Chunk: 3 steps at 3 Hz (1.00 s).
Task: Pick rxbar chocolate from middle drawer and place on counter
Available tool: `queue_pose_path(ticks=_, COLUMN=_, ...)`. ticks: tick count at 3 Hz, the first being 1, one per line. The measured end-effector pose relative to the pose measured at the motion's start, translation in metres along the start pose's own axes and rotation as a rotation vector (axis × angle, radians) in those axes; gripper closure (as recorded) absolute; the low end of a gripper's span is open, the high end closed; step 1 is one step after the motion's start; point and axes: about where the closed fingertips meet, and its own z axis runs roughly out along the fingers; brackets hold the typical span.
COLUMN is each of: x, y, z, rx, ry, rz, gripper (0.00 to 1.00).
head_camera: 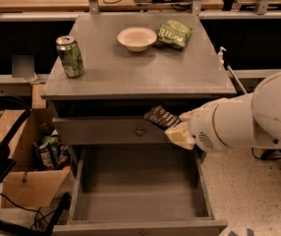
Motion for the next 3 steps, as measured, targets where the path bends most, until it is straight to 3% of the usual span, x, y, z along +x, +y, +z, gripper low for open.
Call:
queue_pose_path(ticks=1, x=-0.003, y=-0.003, z=0.001, rx=0.001, ry=-0.003, rz=0.001, gripper=1.0)
queue_pose_path(ticks=2, x=-0.035, y=-0.046, z=0.005, rx=0.023, ry=-0.04, rz=0.006, gripper=1.0)
queue_pose_path(ticks=3, x=-0.077, y=-0.094, z=0.014, rx=0.046, ry=-0.026, rz=0.002, gripper=1.0)
